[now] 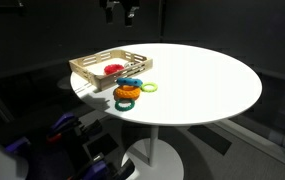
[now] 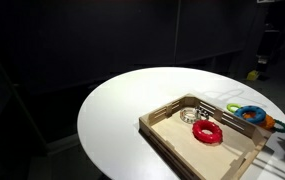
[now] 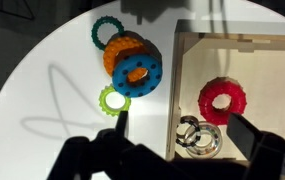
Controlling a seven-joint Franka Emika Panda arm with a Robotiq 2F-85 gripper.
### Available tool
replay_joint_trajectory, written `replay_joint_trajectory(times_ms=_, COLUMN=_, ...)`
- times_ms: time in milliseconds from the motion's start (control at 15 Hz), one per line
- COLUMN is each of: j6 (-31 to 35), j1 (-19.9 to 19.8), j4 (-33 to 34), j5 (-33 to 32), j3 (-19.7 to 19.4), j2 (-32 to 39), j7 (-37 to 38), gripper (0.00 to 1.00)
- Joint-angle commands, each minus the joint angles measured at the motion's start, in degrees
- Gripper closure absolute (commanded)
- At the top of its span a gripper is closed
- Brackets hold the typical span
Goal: Remove the blue ring from the wooden tray onto the table
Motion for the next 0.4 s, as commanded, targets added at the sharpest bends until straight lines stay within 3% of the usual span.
replay_joint_trajectory(times_ms=0, j6=-3.5, j1=-0.5, j4=2.0, j5=-2.1, j3=0.6, j2=-2.0, j7=2.3, gripper=0.0)
replay_joint_trajectory(times_ms=333, j6=-2.2, j1=0.0, j4=1.0, j5=-1.0, j3=0.1, j2=-1.7, j7=0.8, gripper=0.0)
